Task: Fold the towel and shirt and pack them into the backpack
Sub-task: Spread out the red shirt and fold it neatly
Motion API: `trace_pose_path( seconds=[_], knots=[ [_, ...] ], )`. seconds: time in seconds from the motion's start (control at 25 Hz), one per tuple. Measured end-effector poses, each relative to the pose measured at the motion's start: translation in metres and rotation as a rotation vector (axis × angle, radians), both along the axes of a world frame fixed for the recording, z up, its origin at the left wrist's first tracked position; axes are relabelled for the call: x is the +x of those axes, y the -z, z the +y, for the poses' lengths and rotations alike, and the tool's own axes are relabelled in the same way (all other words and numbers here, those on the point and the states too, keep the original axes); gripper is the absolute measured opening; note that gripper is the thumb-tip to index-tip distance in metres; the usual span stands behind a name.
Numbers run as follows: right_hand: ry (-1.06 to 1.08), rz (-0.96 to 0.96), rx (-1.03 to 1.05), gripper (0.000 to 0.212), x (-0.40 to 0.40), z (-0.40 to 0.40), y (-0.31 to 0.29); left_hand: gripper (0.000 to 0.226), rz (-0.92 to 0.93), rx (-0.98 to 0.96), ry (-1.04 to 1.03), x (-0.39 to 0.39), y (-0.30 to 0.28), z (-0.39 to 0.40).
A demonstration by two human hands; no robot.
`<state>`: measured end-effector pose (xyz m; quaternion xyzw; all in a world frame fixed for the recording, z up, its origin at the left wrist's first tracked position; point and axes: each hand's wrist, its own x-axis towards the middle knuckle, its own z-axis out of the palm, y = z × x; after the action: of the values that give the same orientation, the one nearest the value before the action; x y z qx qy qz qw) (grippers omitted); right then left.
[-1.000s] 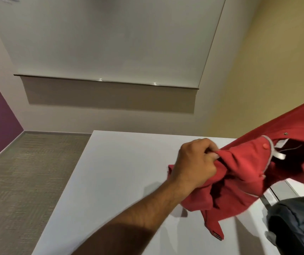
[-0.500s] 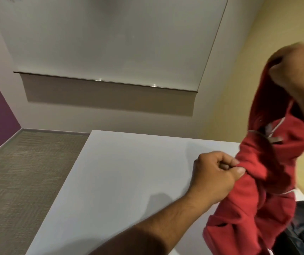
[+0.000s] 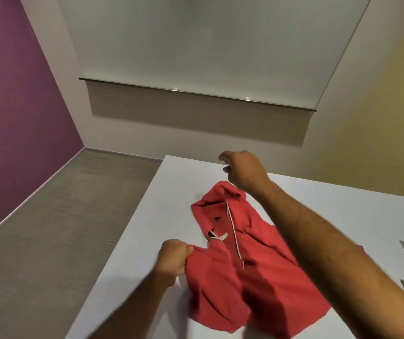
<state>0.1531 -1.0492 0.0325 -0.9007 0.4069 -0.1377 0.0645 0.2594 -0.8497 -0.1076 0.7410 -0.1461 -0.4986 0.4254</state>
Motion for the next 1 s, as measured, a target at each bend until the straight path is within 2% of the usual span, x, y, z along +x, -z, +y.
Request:
trace_pose_path(
  seconds=[0.08, 0.16, 0.36, 0.44, 0.52, 0.6, 0.64, 0.72, 0.8, 0.88, 1.0],
  knots=[
    [0.030, -0.054, 0.021, 0.041, -0.014, -0.001, 0.005, 0.006, -0.173, 0.106, -0.081, 0.040, 0.025, 0.014],
    [0.100, -0.074, 0.065, 0.034, -0.046, -0.007, 0.017, 0.020, -0.276, 0.220, -0.094, 0.066, 0.051, 0.025],
    [0.468, -0.147, 0.234, 0.027, -0.170, -0.005, 0.080, 0.061, -0.382, 0.313, -0.027, 0.081, 0.092, 0.037],
    [0.644, -0.192, 0.297, 0.029, -0.220, 0.016, 0.110, 0.077, -0.361, 0.299, 0.016, 0.073, 0.086, 0.039],
    [0.832, -0.242, 0.370, 0.032, -0.265, 0.045, 0.136, 0.077, -0.326, 0.299, 0.058, 0.068, 0.082, 0.041],
    [0.979, -0.234, 0.475, 0.045, -0.301, 0.072, 0.164, 0.071, -0.302, 0.303, 0.075, 0.067, 0.080, 0.043],
    [1.023, -0.212, 0.538, 0.061, -0.315, 0.084, 0.178, 0.069, -0.282, 0.302, 0.075, 0.067, 0.081, 0.042],
    [1.051, -0.129, 0.617, 0.097, -0.334, 0.104, 0.203, 0.066, -0.254, 0.294, 0.083, 0.066, 0.082, 0.039],
    [1.018, -0.027, 0.626, 0.111, -0.336, 0.118, 0.218, 0.060, -0.255, 0.283, 0.091, 0.063, 0.083, 0.035],
    [0.907, 0.074, 0.552, 0.097, -0.333, 0.124, 0.224, 0.057, -0.265, 0.280, 0.096, 0.061, 0.081, 0.033],
    [0.822, 0.039, 0.440, 0.028, -0.329, 0.122, 0.228, 0.056, -0.305, 0.278, 0.110, 0.061, 0.083, 0.033]
  ],
)
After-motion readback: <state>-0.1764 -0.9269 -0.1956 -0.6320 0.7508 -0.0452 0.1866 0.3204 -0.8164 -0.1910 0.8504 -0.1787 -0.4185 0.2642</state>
